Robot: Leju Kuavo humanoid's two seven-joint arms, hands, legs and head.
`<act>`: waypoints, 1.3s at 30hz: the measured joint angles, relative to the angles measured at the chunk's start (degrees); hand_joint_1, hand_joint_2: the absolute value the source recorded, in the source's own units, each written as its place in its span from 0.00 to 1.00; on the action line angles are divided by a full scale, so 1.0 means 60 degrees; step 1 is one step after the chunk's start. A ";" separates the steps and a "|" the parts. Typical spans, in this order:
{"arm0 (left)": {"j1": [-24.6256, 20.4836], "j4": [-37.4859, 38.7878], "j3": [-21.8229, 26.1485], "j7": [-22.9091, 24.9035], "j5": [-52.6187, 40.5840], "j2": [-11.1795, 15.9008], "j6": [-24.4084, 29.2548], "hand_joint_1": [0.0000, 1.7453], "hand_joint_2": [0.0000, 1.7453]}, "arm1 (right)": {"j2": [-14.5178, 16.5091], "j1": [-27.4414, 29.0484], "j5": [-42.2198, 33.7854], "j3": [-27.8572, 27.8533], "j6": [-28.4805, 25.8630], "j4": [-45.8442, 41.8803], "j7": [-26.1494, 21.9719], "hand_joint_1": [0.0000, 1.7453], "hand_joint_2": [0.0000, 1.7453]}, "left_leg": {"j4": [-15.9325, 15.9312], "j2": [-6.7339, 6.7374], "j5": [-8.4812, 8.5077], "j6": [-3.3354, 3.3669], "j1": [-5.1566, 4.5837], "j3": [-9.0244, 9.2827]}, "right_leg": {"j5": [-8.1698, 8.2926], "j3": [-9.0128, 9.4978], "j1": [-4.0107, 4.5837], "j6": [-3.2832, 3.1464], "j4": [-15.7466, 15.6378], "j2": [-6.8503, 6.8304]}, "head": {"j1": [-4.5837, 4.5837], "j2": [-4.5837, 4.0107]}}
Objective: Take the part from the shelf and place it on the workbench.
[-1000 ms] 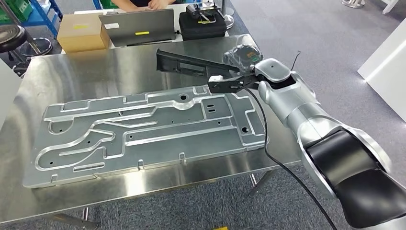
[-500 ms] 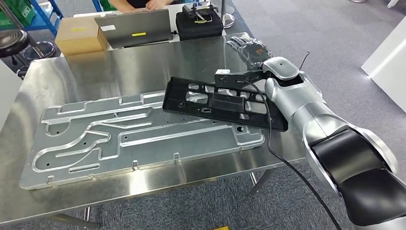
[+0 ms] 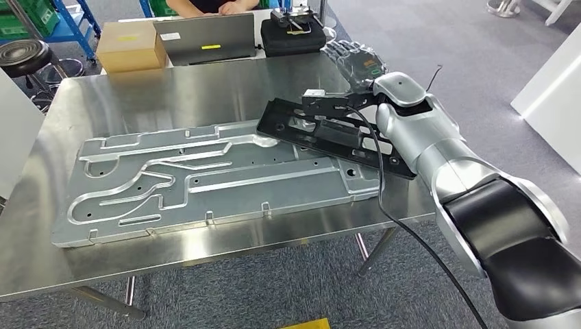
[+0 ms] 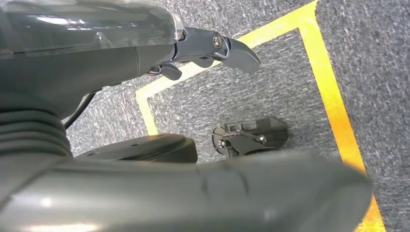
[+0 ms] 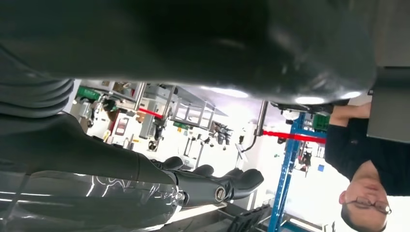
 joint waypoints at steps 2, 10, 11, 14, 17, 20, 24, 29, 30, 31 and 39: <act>0.0000 0.0000 0.0002 -0.0011 0.0000 0.0000 -0.0030 0.00 0.00 | -0.0066 -0.0035 0.0001 -0.0029 -0.0035 0.0025 0.0026 0.00 0.00 | -0.0016 0.0019 0.0205 0.0095 0.0000 -0.0223 | -0.0906 -0.0333 -0.0015 0.0050 0.0972 -0.0003 | 0.0000 0.0000; 0.0038 0.0000 0.0025 -0.0111 0.0043 -0.0015 -0.0093 0.00 0.00 | -0.0585 -0.0136 0.0237 -0.0132 -0.0369 0.0073 0.0339 0.00 0.00 | -0.0013 -0.0013 0.0891 0.0099 -0.0174 -0.1038 | -0.1229 0.1353 0.0200 -0.0320 0.0246 -0.0029 | 0.0001 0.0000; 0.0054 0.0000 0.0033 -0.0120 0.0054 -0.0020 -0.0094 0.00 0.00 | -0.0715 -0.0174 0.0275 -0.0145 -0.0460 0.0064 0.0360 0.00 0.00 | -0.0037 -0.0020 0.0967 0.0058 -0.0152 -0.1056 | -0.1263 0.1581 0.0253 -0.0377 -0.0131 -0.0044 | 0.0001 0.0000; 0.0110 0.0000 0.0068 -0.0109 0.0072 -0.0016 -0.0114 0.00 0.00 | -0.1166 -0.0188 0.0393 -0.0166 -0.0884 0.0047 0.0455 0.00 0.00 | -0.0129 -0.0013 0.1096 -0.0094 -0.0118 -0.1083 | -0.1031 0.1612 0.0268 -0.0467 -0.0451 -0.0102 | 0.0003 0.0000; 0.0179 0.0000 0.0151 -0.0134 0.0143 -0.0005 -0.0121 0.00 0.00 | -0.1890 0.0152 0.0301 -0.0314 -0.1760 -0.0113 0.0301 0.00 0.00 | 0.0746 0.0013 0.0079 -0.0232 -0.0101 -0.1377 | -0.0651 0.1414 0.0171 -0.0537 -0.0660 -0.0213 | 0.0003 0.0000; 0.0264 0.0000 0.0239 -0.0199 0.0244 0.0039 -0.0123 0.00 0.00 | -0.2758 0.0912 -0.0017 -0.0678 -0.2613 -0.0386 -0.0110 0.00 0.00 | 0.2490 0.0018 -0.0818 -0.0394 0.0011 -0.1649 | -0.0346 0.1015 0.0124 -0.0476 -0.0637 -0.0310 | 0.0004 0.0000; 0.0298 0.0000 0.0295 -0.0264 0.0309 0.0082 -0.0121 0.00 0.00 | -0.3585 0.1934 -0.0335 -0.1134 -0.3211 -0.0831 -0.0229 0.00 0.00 | 0.1324 0.0009 -0.0209 -0.0565 0.0152 -0.0291 | -0.0008 0.0396 -0.0001 -0.0264 -0.0415 -0.0269 | 0.0003 0.0000; 0.0295 0.0000 0.0389 -0.0385 0.0357 0.0107 -0.0067 0.00 0.00 | -0.4473 0.4771 -0.1465 -0.2670 -0.4928 -0.2009 -0.0579 0.00 0.00 | -0.0031 -0.0119 -0.0452 -0.0206 0.0139 0.0488 | 0.0258 0.0341 0.0018 0.0092 -0.0389 -0.0334 | 0.0011 0.0000; 0.0306 0.0000 0.0404 -0.0388 0.0356 0.0112 -0.0051 0.00 0.00 | -0.4503 0.5411 -0.1630 -0.3101 -0.5198 -0.2191 -0.0742 0.00 0.00 | -0.0050 -0.0112 -0.0344 -0.0113 0.0146 0.0411 | 0.0118 0.0294 -0.0007 0.0147 -0.0333 -0.0294 | 0.0010 0.0000; 0.0307 0.0000 0.0416 -0.0389 0.0352 0.0118 -0.0034 0.00 0.00 | -0.4506 0.6054 -0.1722 -0.3549 -0.5368 -0.2371 -0.0928 0.00 0.00 | -0.0079 -0.0102 -0.0214 -0.0029 0.0148 0.0297 | -0.0215 0.0192 -0.0029 0.0188 -0.0105 -0.0240 | 0.0011 0.0000; 0.0275 0.0000 0.0424 -0.0383 0.0285 0.0188 0.0104 0.00 0.00 | -0.2025 1.0075 -0.2166 -0.8697 -0.5430 -0.3111 -0.3104 0.00 0.00 | -0.0050 -0.0102 0.0681 0.0026 -0.0023 -0.0851 | -0.1264 0.0993 -0.0028 0.0087 0.1272 -0.0071 | 0.0011 0.0000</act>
